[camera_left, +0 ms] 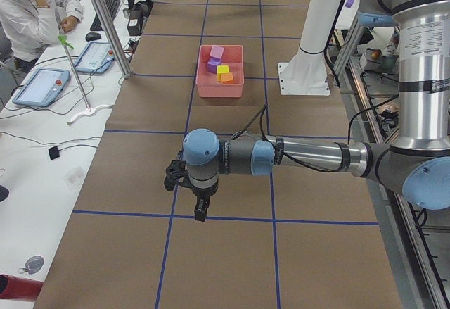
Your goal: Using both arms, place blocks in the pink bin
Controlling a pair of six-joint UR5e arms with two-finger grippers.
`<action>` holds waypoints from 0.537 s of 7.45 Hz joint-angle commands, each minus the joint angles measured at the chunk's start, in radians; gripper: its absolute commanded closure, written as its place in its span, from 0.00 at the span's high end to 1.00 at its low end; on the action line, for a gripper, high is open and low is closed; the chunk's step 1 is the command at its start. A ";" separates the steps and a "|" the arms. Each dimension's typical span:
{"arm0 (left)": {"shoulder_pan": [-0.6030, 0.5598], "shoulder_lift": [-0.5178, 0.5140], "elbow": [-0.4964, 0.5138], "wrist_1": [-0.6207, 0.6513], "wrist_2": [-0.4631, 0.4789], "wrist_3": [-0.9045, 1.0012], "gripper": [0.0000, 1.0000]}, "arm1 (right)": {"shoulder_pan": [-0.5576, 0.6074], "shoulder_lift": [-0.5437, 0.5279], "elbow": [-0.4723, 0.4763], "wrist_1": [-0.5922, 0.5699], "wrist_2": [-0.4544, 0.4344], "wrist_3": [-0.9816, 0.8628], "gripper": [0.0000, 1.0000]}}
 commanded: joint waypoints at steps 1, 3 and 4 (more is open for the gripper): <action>0.003 -0.011 0.023 -0.008 -0.008 -0.007 1.00 | 0.001 -0.009 -0.002 0.000 0.000 0.003 1.00; 0.003 -0.003 0.012 -0.010 -0.009 0.000 1.00 | 0.001 -0.023 0.000 0.002 0.001 0.003 1.00; 0.003 -0.005 0.012 -0.010 -0.005 0.000 1.00 | 0.001 -0.027 0.001 0.002 0.001 0.003 1.00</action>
